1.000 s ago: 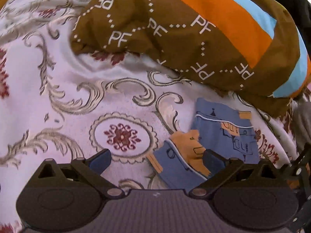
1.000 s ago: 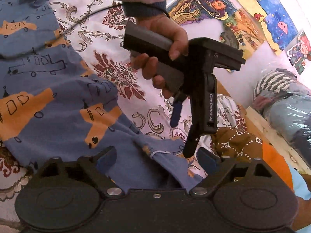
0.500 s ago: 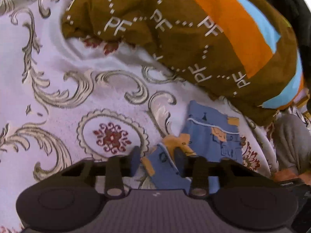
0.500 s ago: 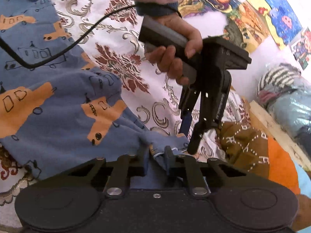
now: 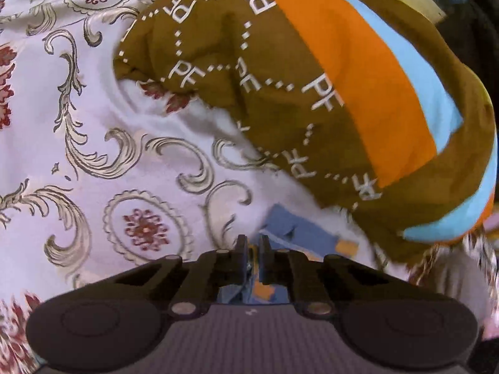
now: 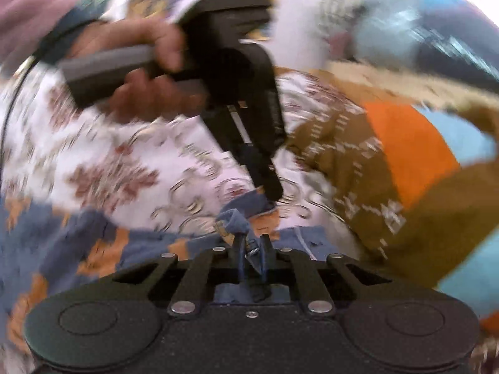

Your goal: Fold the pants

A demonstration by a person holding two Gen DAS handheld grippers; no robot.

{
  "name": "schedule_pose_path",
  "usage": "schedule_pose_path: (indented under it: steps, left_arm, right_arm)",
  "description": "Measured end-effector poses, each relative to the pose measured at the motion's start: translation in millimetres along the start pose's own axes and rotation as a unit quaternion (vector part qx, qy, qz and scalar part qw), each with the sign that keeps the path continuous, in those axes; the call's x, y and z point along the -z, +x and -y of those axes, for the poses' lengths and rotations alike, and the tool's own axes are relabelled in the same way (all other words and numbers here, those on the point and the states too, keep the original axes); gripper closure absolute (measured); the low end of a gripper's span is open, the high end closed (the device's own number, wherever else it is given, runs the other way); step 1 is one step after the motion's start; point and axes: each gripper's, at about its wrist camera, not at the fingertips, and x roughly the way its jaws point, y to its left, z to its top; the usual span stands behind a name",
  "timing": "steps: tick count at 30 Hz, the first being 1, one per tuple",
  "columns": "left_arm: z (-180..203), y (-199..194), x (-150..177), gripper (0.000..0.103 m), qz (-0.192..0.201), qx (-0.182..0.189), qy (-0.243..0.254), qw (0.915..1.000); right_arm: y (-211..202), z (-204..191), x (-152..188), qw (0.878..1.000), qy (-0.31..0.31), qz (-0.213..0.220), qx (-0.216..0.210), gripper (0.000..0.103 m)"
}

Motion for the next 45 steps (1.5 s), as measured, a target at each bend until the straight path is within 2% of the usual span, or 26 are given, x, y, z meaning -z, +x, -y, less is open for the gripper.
schedule_pose_path:
  steps: [2, 5, 8, 11, 15, 18, 19, 20, 21, 22, 23, 24, 25, 29, 33, 38, 42, 44, 45]
  left_arm:
    - [7, 7, -9, 0.096, -0.013, -0.021, -0.056, 0.9981]
    - [14, 13, -16, 0.096, 0.002, -0.039, -0.106, 0.9936]
    - [24, 19, -17, 0.096, 0.037, -0.054, -0.106, 0.9922]
    - [31, 26, -17, 0.096, 0.056, -0.035, -0.123, 0.9902]
    - [40, 42, -17, 0.096, 0.051, -0.038, -0.130, 0.9895]
    - [44, 50, -15, 0.093, 0.054, -0.041, -0.131, 0.9891]
    - [45, 50, -13, 0.089, 0.057, -0.039, -0.132, 0.9887]
    - [46, 50, -11, 0.077, 0.061, -0.039, -0.132, 0.9886]
    - [47, 49, -10, 0.069, 0.065, -0.040, -0.129, 0.9887]
    - [48, 47, -8, 0.053, 0.070, -0.043, -0.126, 0.9887]
    - [49, 44, -6, 0.038, 0.077, -0.048, -0.122, 0.9884]
    - [49, 41, -4, 0.033, 0.086, -0.051, -0.118, 0.9880]
    - [49, 37, -3, 0.028, 0.093, -0.051, -0.114, 0.9878]
    - [44, 28, 0, 0.008, 0.099, -0.050, -0.112, 0.9875]
    - [41, 26, -3, 0.000, 0.084, -0.061, -0.092, 0.9904]
    - [50, 30, -7, 0.000, 0.069, -0.083, -0.031, 0.9937]
    - [62, 35, -12, 0.000, 0.056, -0.086, 0.008, 0.9947]
    - [66, 39, -14, 0.000, 0.047, -0.089, 0.021, 0.9947]
    - [68, 41, -15, 0.000, 0.043, -0.092, 0.026, 0.9945]
  right_arm:
    - [-1, 17, 1, 0.998, 0.064, -0.010, 0.003, 0.093]
    - [-1, 43, 5, 0.989, 0.144, -0.026, 0.018, 0.096]
    - [0, 68, 13, 0.974, 0.221, -0.043, 0.031, 0.096]
    - [1, 85, 23, 0.959, 0.273, -0.062, 0.045, 0.100]
    - [0, 96, 31, 0.946, 0.311, -0.076, 0.056, 0.100]
    - [-1, 99, 33, 0.943, 0.317, -0.085, 0.062, 0.101]
    - [-1, 100, 32, 0.943, 0.317, -0.084, 0.061, 0.096]
    - [-3, 99, 31, 0.943, 0.318, -0.079, 0.063, 0.091]
    - [-5, 97, 30, 0.944, 0.316, -0.073, 0.059, 0.082]
    - [-8, 96, 28, 0.946, 0.313, -0.066, 0.051, 0.066]
    - [-11, 94, 26, 0.948, 0.309, -0.056, 0.045, 0.057]
    - [-14, 93, 25, 0.951, 0.303, -0.048, 0.043, 0.044]
    - [-15, 91, 24, 0.954, 0.295, -0.043, 0.041, 0.039]
    - [-8, 87, 25, 0.954, 0.292, -0.061, 0.018, 0.036]
    - [0, 83, 25, 0.956, 0.284, -0.076, 0.007, 0.026]
    - [0, 80, 21, 0.960, 0.269, -0.078, 0.008, 0.026]
    - [5, 77, 19, 0.962, 0.260, -0.081, 0.007, 0.024]
    - [5, 77, 20, 0.963, 0.257, -0.080, 0.007, 0.015]
    - [4, 76, 20, 0.964, 0.255, -0.078, 0.008, 0.006]
